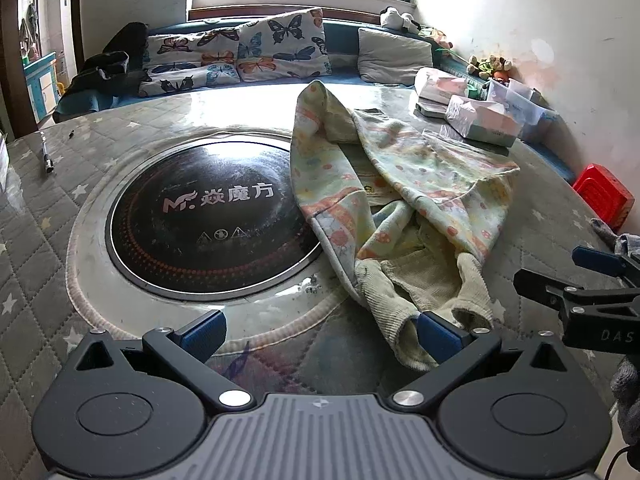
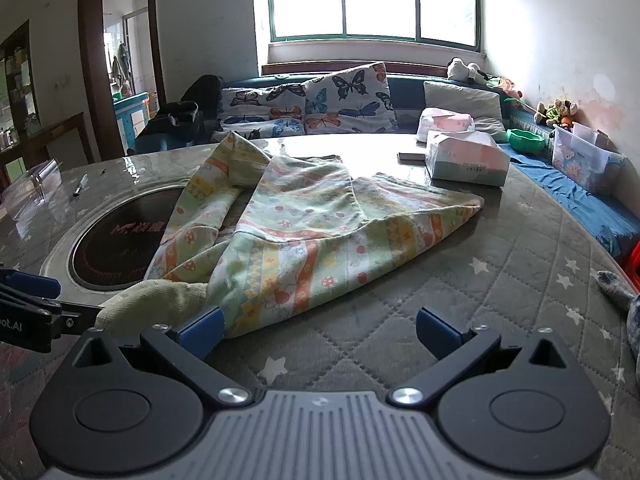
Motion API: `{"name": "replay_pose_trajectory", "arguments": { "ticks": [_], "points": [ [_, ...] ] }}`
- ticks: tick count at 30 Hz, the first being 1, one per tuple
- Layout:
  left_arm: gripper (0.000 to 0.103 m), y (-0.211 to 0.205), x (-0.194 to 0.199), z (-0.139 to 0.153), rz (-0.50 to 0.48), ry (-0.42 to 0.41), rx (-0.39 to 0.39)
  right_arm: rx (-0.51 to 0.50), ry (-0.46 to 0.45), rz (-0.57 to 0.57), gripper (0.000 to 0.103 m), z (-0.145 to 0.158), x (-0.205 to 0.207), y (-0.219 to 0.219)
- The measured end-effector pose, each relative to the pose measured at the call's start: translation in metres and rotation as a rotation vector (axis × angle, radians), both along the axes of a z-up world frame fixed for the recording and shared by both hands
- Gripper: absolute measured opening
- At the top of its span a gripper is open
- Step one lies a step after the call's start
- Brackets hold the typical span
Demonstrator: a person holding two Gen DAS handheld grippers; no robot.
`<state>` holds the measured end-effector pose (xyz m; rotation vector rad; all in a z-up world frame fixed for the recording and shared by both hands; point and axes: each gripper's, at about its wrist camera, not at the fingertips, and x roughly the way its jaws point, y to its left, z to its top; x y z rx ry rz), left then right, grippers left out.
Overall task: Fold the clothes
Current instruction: 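Approach the crumpled pastel shirt with both grippers open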
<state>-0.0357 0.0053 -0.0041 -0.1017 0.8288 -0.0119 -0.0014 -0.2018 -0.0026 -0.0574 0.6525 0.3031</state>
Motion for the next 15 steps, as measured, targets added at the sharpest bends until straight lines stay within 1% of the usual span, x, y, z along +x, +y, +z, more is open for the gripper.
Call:
{"name": "replay_pose_trajectory", "arguments": {
  "ticks": [15],
  "points": [
    [0.103,-0.008,-0.013,0.000,0.003,0.001,0.009,0.006,0.017,0.003,0.103,-0.003,-0.012,-0.003]
  ]
}}
